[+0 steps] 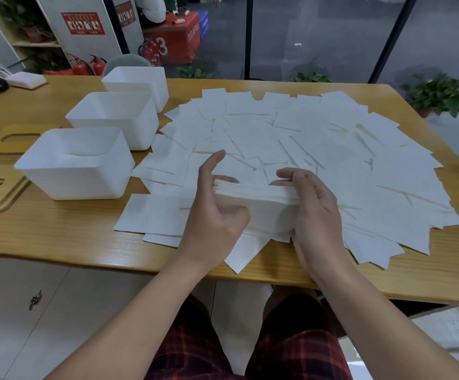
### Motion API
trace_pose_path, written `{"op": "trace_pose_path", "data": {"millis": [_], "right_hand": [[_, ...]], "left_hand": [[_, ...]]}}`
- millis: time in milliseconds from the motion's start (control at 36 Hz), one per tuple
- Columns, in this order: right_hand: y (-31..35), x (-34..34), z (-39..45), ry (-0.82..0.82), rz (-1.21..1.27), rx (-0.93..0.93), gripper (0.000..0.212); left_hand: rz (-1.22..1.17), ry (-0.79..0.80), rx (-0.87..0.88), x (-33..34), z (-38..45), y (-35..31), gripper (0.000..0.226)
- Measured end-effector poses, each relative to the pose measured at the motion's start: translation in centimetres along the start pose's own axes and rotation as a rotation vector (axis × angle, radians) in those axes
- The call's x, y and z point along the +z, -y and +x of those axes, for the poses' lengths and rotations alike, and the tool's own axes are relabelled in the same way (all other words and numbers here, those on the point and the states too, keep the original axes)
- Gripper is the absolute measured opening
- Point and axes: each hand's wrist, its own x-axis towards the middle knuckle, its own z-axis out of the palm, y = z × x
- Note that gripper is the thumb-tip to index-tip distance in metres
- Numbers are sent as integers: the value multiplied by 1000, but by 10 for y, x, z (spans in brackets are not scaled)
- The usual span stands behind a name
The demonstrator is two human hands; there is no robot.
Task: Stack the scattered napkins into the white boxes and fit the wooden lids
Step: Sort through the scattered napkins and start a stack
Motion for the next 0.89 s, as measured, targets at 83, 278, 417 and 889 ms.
{"op": "trace_pose_path", "data": {"millis": [83, 278, 417, 889], "right_hand": [[4, 0, -4, 40, -21, -5, 35], [6, -5, -4, -12, -44, 0, 33], [13, 0, -10, 29, -24, 9, 36], [7, -32, -5, 281, -322, -268, 24]], "left_hand": [[14, -14, 11, 2, 1, 0, 94], [-55, -2, 2, -1, -2, -1, 90], [-37, -20, 5, 0, -1, 1, 88], [-117, 2, -27, -13, 8, -7, 73]]}}
